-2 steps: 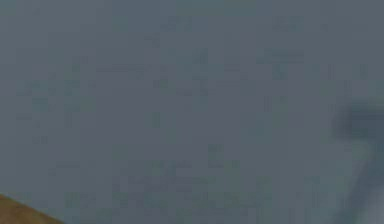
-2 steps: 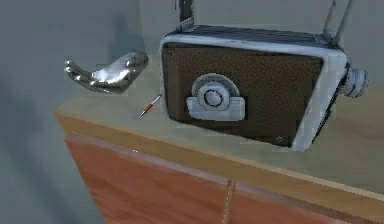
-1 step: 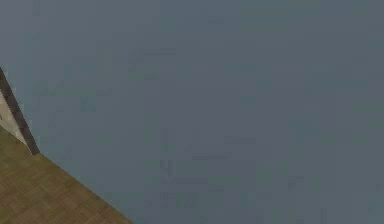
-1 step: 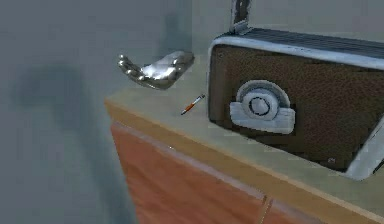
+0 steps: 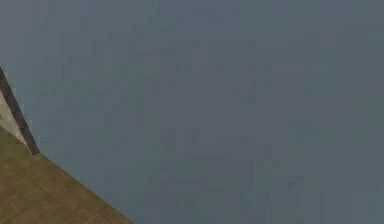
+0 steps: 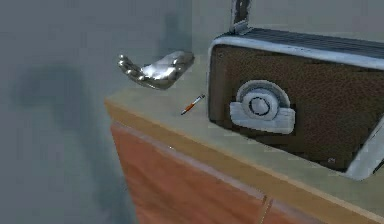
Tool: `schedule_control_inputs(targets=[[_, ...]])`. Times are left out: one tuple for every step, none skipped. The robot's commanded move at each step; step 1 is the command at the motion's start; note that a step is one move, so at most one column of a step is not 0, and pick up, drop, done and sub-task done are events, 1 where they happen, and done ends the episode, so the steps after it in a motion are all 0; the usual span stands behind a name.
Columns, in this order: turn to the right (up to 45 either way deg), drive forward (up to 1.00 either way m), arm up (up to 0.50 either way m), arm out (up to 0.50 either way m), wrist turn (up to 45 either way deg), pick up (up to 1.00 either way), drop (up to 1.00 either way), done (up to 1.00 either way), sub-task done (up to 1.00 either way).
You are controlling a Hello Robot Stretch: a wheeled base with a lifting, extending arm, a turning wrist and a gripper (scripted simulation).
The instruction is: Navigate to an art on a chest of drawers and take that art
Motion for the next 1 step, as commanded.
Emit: schedule_control_inputs(targets=[[0.0,0.00,0.38,0.00,0.0,0.00,0.00,0.00,0.00]])
